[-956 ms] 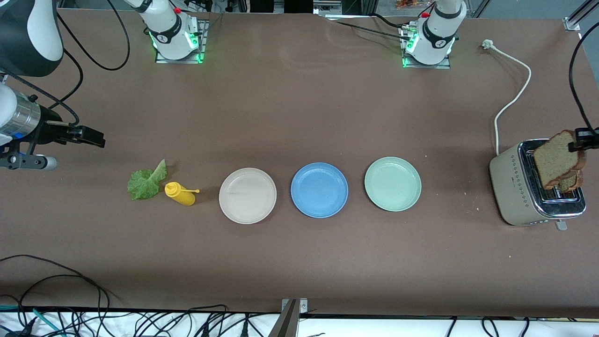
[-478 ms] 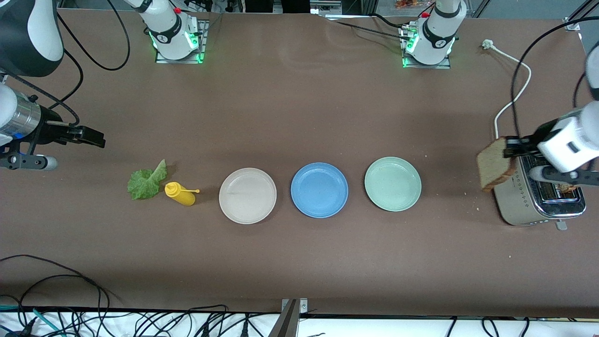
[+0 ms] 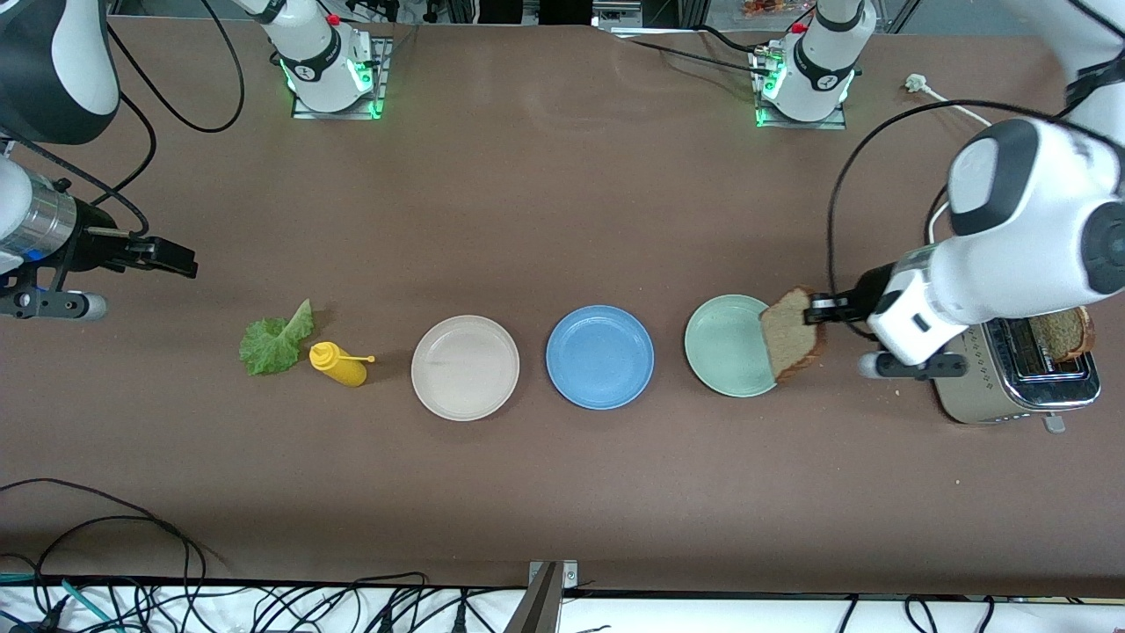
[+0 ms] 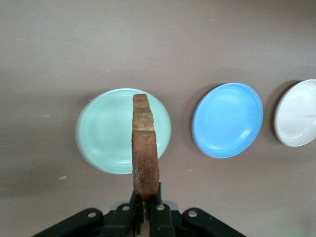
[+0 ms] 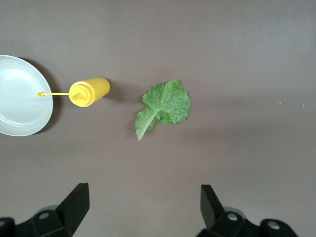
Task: Make sandwich in blue plate with both arms
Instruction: 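Carry the bread slice over the blue plate with the left gripper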
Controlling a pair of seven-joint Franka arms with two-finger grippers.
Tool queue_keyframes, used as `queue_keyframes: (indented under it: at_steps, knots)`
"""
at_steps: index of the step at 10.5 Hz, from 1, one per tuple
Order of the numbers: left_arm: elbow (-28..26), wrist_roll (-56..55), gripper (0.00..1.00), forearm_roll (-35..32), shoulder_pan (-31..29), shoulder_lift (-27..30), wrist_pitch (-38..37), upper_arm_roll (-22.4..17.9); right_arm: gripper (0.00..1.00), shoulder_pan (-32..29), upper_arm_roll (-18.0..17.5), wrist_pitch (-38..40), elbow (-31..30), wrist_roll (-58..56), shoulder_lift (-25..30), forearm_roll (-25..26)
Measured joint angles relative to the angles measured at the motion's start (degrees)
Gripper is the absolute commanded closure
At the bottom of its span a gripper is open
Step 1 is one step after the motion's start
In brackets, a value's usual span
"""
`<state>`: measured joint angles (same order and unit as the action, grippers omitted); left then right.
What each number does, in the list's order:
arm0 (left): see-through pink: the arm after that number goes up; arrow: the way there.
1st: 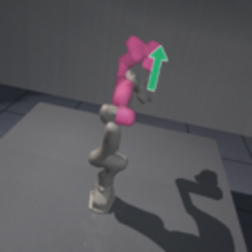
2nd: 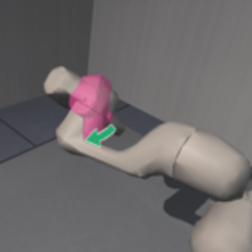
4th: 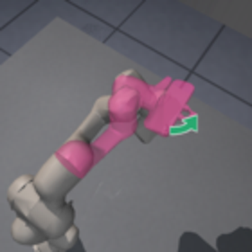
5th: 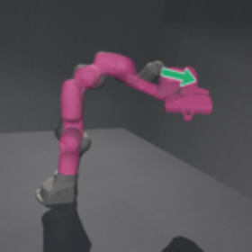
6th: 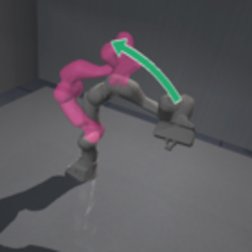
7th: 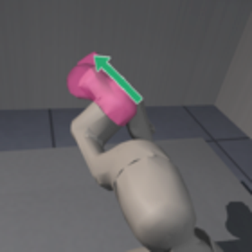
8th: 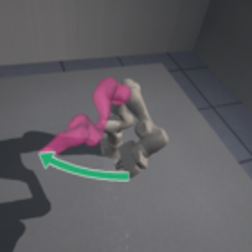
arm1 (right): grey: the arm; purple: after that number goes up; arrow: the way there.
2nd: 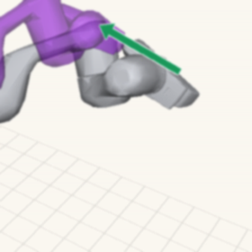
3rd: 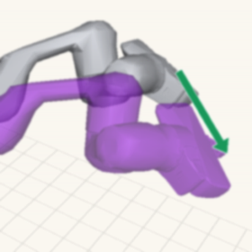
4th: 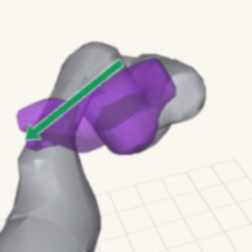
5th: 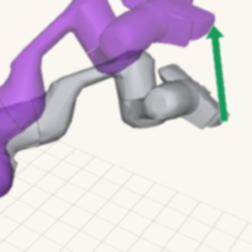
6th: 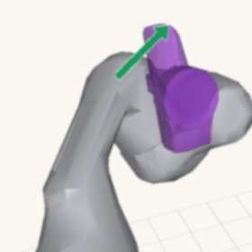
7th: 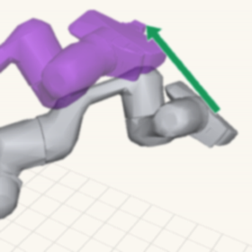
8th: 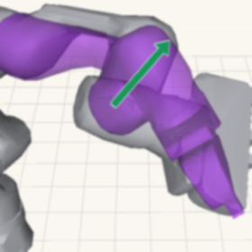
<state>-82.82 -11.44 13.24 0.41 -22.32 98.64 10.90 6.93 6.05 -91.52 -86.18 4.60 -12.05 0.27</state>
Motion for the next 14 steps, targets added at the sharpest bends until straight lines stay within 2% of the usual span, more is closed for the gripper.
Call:
queue_keyframes:
  at_steps: [5, 9, 14]
  knots:
    - [-0.06, -6.21, 1.0, 13.77, 9.6, -7.05, 13.53, -0.15, 0.0, 0.0, 0.0, -0.05, 0.01, 0.0, -0.06, 0.0]
    - [-0.01, -7.73, 1.0, 16.44, 17.19, -12.85, 20.71, -0.16, 0.0, -0.04, 0.06, -0.06, 0.01, 0.0, -0.11, 0.0]
    - [0.11, -7.65, 1.0, 16.8, 19.23, -16.17, 25.25, -0.21, 0.0, -0.04, 0.06, -0.07, 0.01, 0.0, -0.2, 0.0]
